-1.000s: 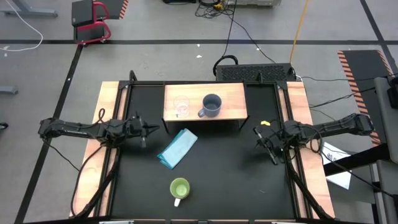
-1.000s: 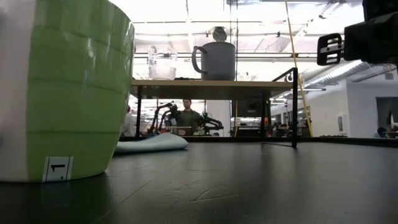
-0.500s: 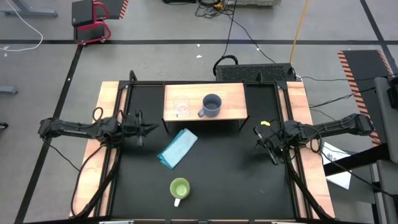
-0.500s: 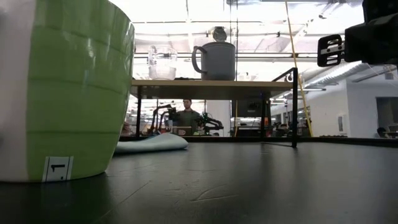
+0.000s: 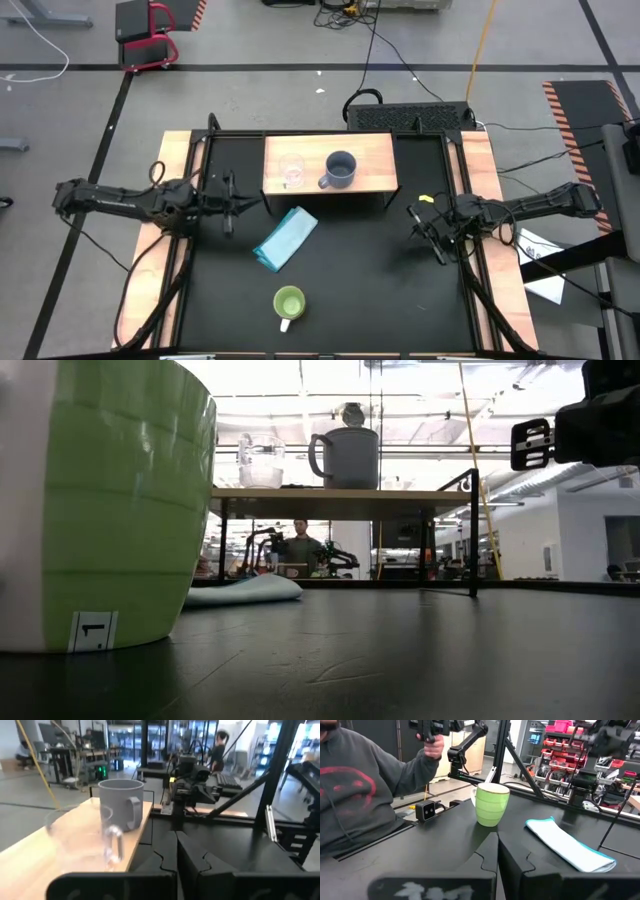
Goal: Stack small to large cups/mugs on shelf
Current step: Put the gray mug on the shelf
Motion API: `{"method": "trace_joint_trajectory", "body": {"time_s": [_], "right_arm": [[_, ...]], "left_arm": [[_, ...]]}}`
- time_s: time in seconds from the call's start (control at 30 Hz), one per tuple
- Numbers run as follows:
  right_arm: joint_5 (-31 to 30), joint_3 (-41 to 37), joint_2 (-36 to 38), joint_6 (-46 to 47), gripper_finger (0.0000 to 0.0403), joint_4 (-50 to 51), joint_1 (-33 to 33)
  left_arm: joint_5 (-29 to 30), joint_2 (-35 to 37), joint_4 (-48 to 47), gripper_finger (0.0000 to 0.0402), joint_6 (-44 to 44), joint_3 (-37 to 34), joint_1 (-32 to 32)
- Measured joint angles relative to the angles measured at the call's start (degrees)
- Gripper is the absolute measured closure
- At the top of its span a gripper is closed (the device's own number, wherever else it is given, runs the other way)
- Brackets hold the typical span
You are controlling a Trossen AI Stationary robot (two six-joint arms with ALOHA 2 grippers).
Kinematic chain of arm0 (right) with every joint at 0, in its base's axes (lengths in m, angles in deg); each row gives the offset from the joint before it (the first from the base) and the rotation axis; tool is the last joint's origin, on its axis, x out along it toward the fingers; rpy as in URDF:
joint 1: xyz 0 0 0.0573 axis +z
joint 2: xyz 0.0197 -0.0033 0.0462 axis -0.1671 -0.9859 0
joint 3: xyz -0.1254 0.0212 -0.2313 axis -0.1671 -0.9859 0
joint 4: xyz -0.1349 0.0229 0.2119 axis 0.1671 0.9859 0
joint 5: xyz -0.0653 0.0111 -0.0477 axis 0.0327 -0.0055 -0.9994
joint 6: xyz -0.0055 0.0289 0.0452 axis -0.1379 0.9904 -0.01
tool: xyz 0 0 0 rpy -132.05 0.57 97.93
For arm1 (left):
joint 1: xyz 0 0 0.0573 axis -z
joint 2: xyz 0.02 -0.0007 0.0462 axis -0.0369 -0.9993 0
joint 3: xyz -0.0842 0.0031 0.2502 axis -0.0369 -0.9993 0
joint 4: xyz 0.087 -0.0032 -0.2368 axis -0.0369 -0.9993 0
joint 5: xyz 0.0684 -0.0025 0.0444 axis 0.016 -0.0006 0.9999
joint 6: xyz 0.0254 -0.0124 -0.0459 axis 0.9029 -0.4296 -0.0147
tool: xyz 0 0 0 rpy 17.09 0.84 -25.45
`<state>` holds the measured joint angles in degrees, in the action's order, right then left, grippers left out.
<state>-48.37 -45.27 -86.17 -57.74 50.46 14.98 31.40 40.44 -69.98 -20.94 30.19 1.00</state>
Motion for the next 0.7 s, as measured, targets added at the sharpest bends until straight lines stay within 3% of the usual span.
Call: {"method": "trace_joint_trajectory", "body": {"time_s": [0.23, 0.43, 0.6, 0.7], "right_arm": [[0.0, -0.02, -0.01, 1.28, 0.0403, 0.03, 0.0], [-0.01, -0.02, -0.02, 1.35, 0.0403, 1.54, 0.0], [0.0, -0.02, -0.02, 1.35, 0.0403, 1.62, 0.0], [0.0, -0.02, -0.02, 1.33, 0.0403, 1.66, 0.0]], "left_arm": [[-1.0, -12.87, -4.55, 0.0401, 2.19, 14.93, -2.56], [-7.43, -22.87, -11.97, 0.0401, 3.68, 26.36, -7.26], [-17.89, -31.79, -13.48, 0.0401, 5.24, 33.16, -11.1], [-20.04, -36.76, -14.16, 0.0401, 4.68, 36.98, -12.76]]}}
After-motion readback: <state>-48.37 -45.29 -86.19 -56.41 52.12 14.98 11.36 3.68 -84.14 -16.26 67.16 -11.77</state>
